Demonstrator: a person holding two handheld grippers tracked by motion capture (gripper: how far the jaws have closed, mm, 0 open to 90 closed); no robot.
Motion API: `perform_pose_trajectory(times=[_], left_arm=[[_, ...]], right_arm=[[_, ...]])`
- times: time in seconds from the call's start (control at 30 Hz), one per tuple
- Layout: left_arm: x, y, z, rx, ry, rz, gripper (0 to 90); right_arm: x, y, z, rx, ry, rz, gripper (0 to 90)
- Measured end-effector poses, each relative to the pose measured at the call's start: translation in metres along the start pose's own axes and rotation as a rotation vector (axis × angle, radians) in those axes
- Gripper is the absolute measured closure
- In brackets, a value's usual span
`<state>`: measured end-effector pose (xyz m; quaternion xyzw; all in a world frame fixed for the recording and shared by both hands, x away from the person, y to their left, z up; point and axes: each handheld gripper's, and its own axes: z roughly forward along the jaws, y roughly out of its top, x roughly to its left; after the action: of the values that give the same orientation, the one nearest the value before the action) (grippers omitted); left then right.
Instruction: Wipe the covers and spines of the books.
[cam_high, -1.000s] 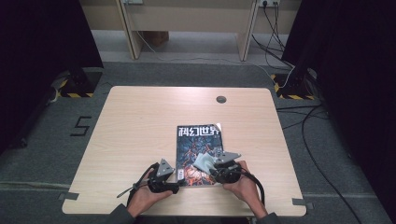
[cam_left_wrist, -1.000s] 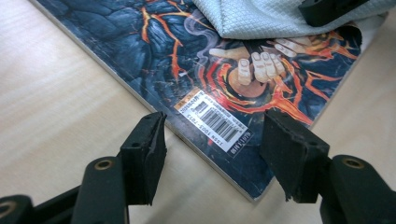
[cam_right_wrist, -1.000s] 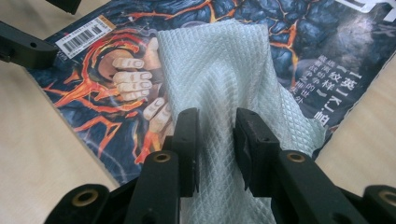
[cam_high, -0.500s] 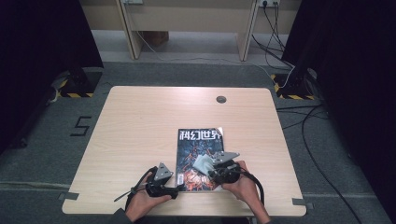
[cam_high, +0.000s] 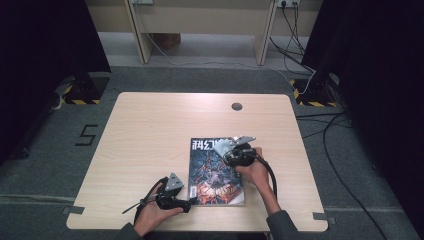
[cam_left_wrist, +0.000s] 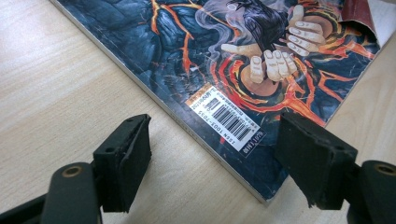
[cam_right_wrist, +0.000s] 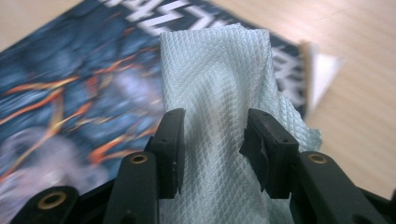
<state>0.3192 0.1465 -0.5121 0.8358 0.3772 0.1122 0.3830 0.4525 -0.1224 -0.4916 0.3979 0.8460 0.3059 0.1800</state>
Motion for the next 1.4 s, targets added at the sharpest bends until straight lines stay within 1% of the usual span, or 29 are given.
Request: perform_pose_trajectory(times=[0.03,0.07,0.13,0.17,0.23,0.27,0.3,0.33,0.4,0.43,0.47,0.5,0.53,0.57,0.6,0.63,0.7,0.73,0.8,0.83,0.87,0.93,1.0,1.07,1.13,1.2,1.3,1.37,1.4], left_arm=[[0.0,0.0,0.0,0.0,0.0,-0.002,25.7],[0.0,0.0,0.0,0.0,-0.001,-0.005,25.7],[0.0,0.0,0.0,0.001,-0.001,-0.001,25.7],[0.0,0.0,0.0,0.002,-0.001,0.002,25.7],[0.001,0.001,0.001,0.006,-0.004,-0.007,24.8],[0.002,0.001,0.001,0.007,-0.005,-0.01,24.6],[0.002,0.001,0.001,0.006,-0.006,-0.008,24.6],[0.002,0.001,0.001,0.006,-0.006,-0.005,24.5],[0.002,0.001,0.001,0.008,-0.006,-0.01,24.0],[0.003,0.001,0.001,0.006,-0.01,-0.015,23.9],[0.003,0.0,0.001,0.006,-0.01,-0.014,23.9],[0.002,0.001,0.001,0.007,-0.007,-0.011,24.0],[0.002,0.001,0.001,0.007,-0.007,-0.009,23.9],[0.002,0.001,0.001,0.007,-0.008,-0.011,23.9],[0.003,0.0,0.001,0.005,-0.011,-0.015,23.9],[0.003,0.0,0.001,0.005,-0.01,-0.016,23.9],[0.002,0.001,0.001,0.007,-0.006,-0.009,23.9],[0.002,0.001,0.001,0.007,-0.006,-0.011,23.9],[0.004,0.0,0.002,0.004,-0.01,-0.021,22.5],[0.003,0.0,0.002,0.002,-0.01,-0.02,22.4],[0.003,0.0,0.002,0.002,-0.008,-0.018,22.4],[0.004,0.0,0.002,0.004,-0.01,-0.016,22.2],[0.004,0.0,0.002,0.003,-0.01,-0.018,21.9],[0.003,0.0,0.002,0.003,-0.008,-0.016,22.0],[0.004,0.0,0.002,0.005,-0.012,-0.017,21.8],[0.004,0.0,0.002,0.004,-0.009,-0.017,21.8],[0.004,0.001,0.002,0.007,-0.012,-0.015,21.8],[0.004,0.0,0.002,0.005,-0.01,-0.017,21.8],[0.003,0.0,0.002,0.003,-0.009,-0.016,21.9]], right_arm=[[-0.005,0.001,0.003,-0.008,-0.029,0.007,55.5],[-0.014,0.002,0.006,-0.022,-0.026,0.055,55.5],[-0.015,0.002,0.007,-0.025,-0.03,0.064,55.5],[-0.014,0.002,0.007,-0.024,-0.036,0.051,56.1],[-0.008,0.004,0.006,-0.016,-0.062,0.022,59.1],[-0.005,0.005,0.006,-0.012,-0.068,0.003,60.0],[0.0,0.006,0.005,-0.004,-0.062,-0.007,59.9],[0.004,0.007,0.006,0.0,-0.035,-0.021,59.6],[0.018,0.009,0.008,-0.005,0.051,-0.044,59.2],[0.022,0.009,0.008,-0.006,0.071,-0.058,59.2],[0.029,0.011,0.008,-0.005,0.09,-0.087,59.1],[0.032,0.012,0.009,-0.004,0.093,-0.101,58.8],[0.033,0.014,0.01,0.003,0.083,-0.111,56.6],[0.032,0.015,0.011,0.004,0.081,-0.108,56.1],[0.029,0.015,0.012,-0.003,0.084,-0.091,56.0],[0.024,0.014,0.013,-0.01,0.075,-0.067,55.9],[0.011,0.013,0.015,-0.031,0.028,-0.033,55.9],[0.003,0.012,0.017,-0.04,0.011,-0.006,55.9],[-0.012,0.01,0.018,-0.057,-0.045,0.045,56.1],[-0.017,0.01,0.018,-0.06,-0.048,0.068,57.2],[-0.02,0.009,0.018,-0.064,-0.046,0.078,57.5],[-0.02,0.008,0.018,-0.065,-0.066,0.064,57.4],[-0.016,0.01,0.018,-0.06,-0.085,0.046,58.2],[-0.011,0.012,0.017,-0.044,-0.093,0.021,59.0],[-0.003,0.013,0.017,-0.037,-0.069,-0.003,59.4],[0.006,0.015,0.017,-0.032,-0.013,-0.027,59.3],[0.022,0.017,0.019,-0.044,0.068,-0.08,59.2],[0.024,0.018,0.019,-0.039,0.075,-0.103,58.3],[0.023,0.018,0.019,-0.037,0.078,-0.091,57.0]])
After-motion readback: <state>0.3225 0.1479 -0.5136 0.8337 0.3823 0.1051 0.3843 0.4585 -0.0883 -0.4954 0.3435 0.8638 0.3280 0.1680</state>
